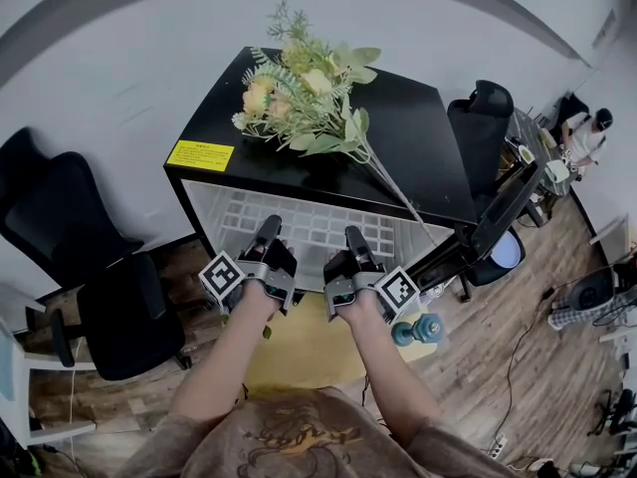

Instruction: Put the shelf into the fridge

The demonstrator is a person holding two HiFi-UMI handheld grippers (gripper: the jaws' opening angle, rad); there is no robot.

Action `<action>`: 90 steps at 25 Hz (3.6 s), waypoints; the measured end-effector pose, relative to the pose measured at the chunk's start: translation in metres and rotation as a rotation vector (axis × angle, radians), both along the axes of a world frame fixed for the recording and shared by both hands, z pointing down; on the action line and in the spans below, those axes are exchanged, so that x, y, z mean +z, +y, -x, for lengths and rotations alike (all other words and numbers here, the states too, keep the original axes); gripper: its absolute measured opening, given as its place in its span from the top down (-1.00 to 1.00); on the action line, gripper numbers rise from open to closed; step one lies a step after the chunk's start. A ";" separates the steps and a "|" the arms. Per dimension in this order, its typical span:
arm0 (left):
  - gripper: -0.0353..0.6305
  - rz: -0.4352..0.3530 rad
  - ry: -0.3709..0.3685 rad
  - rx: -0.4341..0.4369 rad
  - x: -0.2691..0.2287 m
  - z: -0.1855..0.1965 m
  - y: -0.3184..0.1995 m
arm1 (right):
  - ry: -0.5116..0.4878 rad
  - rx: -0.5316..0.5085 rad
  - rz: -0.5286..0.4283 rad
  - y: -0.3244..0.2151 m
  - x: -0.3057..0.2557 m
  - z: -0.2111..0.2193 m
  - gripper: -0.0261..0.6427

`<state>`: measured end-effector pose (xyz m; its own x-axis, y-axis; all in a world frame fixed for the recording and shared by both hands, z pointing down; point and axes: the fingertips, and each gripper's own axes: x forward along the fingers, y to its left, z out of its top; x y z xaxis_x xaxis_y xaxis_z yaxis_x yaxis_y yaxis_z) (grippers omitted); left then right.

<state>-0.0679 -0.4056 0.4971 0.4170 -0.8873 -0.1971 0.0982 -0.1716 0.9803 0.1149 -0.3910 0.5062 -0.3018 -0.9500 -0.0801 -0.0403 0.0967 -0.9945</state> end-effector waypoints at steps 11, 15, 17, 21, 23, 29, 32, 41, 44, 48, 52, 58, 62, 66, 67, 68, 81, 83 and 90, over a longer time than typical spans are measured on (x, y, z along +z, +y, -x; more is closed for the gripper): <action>0.71 0.019 0.022 -0.001 0.000 0.000 -0.002 | 0.013 -0.008 -0.030 0.000 -0.002 0.000 0.85; 0.71 0.041 0.036 -0.003 0.001 0.003 0.001 | 0.017 -0.014 -0.022 0.005 -0.002 0.000 0.86; 0.71 0.045 0.035 -0.013 0.000 0.008 0.004 | 0.016 -0.017 -0.022 0.010 -0.003 -0.001 0.85; 0.71 0.044 0.032 -0.026 -0.003 0.017 0.015 | 0.032 -0.020 -0.017 0.020 -0.003 -0.001 0.83; 0.71 0.050 0.029 -0.029 -0.003 0.019 0.022 | 0.041 -0.026 -0.018 0.026 -0.004 0.000 0.86; 0.71 0.068 0.031 -0.024 -0.001 0.021 0.045 | 0.041 -0.045 -0.019 0.050 -0.003 0.001 0.86; 0.71 0.067 0.037 -0.019 -0.002 0.020 0.059 | 0.099 -0.074 -0.051 0.064 -0.009 0.005 0.90; 0.71 0.054 0.069 0.011 -0.018 0.022 0.104 | 0.307 -0.137 -0.130 0.111 -0.033 0.009 0.96; 0.71 0.056 0.086 0.026 -0.024 0.024 0.122 | 0.326 -0.128 -0.141 0.124 -0.041 0.001 0.96; 0.71 0.053 0.073 0.038 -0.025 0.029 0.144 | 0.357 -0.156 -0.166 0.143 -0.049 0.003 0.96; 0.71 -0.024 -0.123 0.065 -0.026 0.034 0.152 | 0.494 -0.184 -0.188 0.153 -0.048 0.007 0.97; 0.71 -0.105 -0.401 0.103 -0.025 0.039 0.157 | 0.775 -0.205 -0.162 0.161 -0.030 -0.006 0.97; 0.71 -0.172 -0.573 0.116 -0.026 0.045 0.156 | 0.927 -0.212 -0.177 0.164 -0.028 -0.015 0.97; 0.71 -0.270 -0.779 0.142 -0.029 0.042 0.159 | 1.067 -0.231 -0.189 0.170 -0.024 -0.022 0.96; 0.71 -0.291 -0.829 0.154 -0.030 0.041 0.161 | 1.097 -0.233 -0.195 0.171 -0.023 -0.024 0.96; 0.71 -0.310 -0.870 0.166 -0.029 0.039 0.162 | 1.122 -0.233 -0.201 0.172 -0.023 -0.025 0.96; 0.76 -0.473 -1.213 0.134 -0.023 0.031 0.170 | 1.313 -0.230 -0.318 0.179 -0.021 -0.012 0.94; 0.76 -0.470 -1.247 0.124 -0.018 0.032 0.171 | 1.325 -0.223 -0.322 0.180 -0.019 -0.011 0.94; 0.77 -0.445 -1.313 0.106 -0.003 0.034 0.176 | 1.318 -0.201 -0.293 0.183 -0.010 -0.011 0.94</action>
